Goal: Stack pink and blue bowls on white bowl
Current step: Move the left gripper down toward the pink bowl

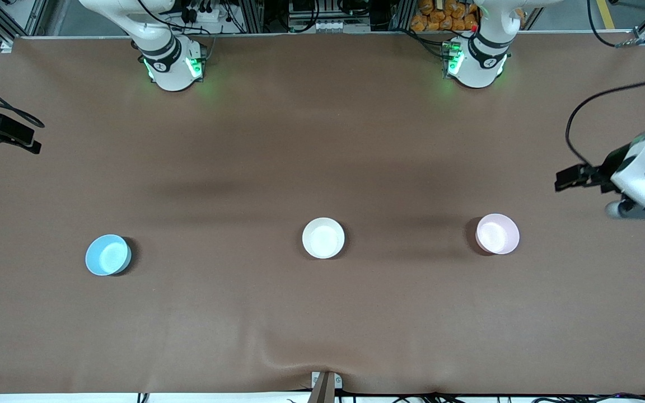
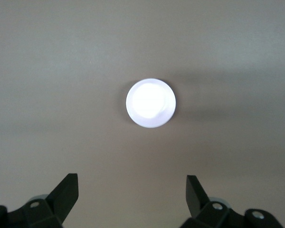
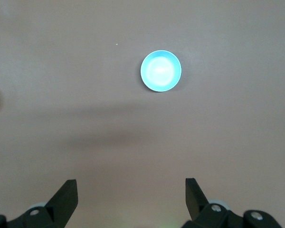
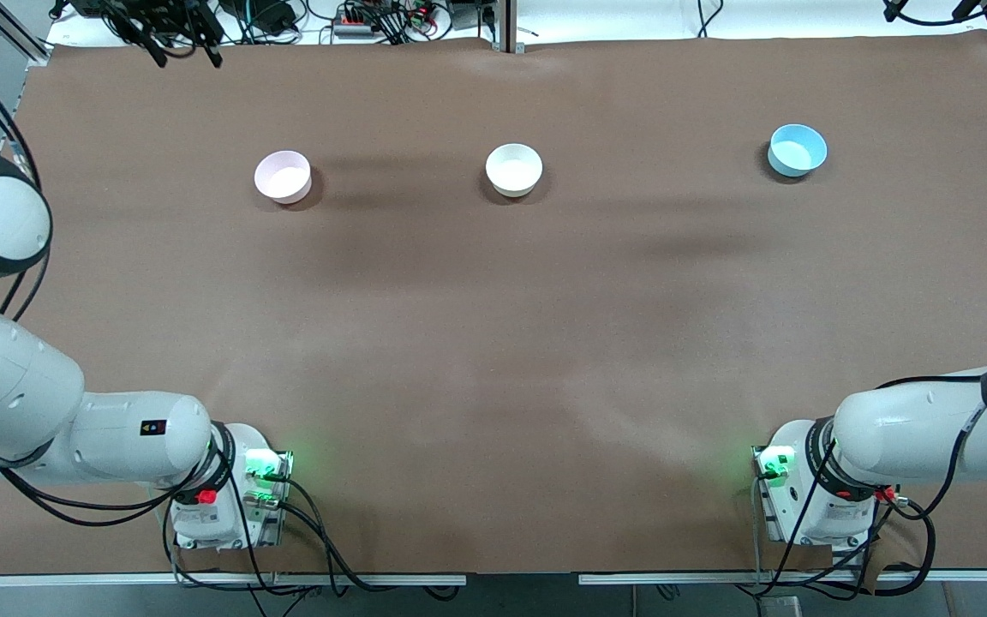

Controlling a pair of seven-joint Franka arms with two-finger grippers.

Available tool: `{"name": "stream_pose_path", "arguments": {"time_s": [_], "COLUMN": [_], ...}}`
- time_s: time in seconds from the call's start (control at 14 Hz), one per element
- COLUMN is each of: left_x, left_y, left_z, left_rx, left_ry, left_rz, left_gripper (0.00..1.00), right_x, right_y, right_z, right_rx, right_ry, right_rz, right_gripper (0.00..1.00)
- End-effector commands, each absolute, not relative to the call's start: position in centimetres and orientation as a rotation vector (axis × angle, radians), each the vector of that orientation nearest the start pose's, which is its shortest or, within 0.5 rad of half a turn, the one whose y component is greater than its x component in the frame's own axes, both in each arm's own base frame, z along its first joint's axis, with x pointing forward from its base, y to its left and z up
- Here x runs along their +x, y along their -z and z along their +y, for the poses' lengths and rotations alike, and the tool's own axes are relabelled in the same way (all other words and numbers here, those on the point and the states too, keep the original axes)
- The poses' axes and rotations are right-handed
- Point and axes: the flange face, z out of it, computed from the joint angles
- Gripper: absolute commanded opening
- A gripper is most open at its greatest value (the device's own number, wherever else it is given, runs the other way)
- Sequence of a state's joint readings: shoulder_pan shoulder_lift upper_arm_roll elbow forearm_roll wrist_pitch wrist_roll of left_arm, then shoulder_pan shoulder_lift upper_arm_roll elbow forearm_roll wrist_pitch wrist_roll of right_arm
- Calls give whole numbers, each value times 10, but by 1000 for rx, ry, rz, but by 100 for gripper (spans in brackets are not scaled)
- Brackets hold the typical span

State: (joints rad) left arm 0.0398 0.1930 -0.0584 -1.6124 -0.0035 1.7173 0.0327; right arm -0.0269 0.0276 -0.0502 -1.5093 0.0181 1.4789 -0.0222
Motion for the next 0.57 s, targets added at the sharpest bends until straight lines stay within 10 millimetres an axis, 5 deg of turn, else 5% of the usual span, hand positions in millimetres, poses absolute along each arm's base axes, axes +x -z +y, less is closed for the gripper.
{"name": "stream_pose_path", "arguments": {"time_s": [0.0, 0.21, 0.5], "left_x": [617, 629, 619], "left_y": [-469, -422, -356], "left_z": [0, 2, -1], "left_rx": [-3158, -3139, -3110], "left_ry": [-134, -168, -111], "left_rz": [125, 137, 208], "left_gripper": [100, 100, 100], "right_x": [556, 562, 573], "right_y": [-632, -622, -603], "right_z": [-43, -41, -38], "right_rx": [-3121, -3119, -3122], "right_ry": [-97, -120, -162], "right_rz": [89, 84, 76], "right_gripper": [100, 100, 100]}}
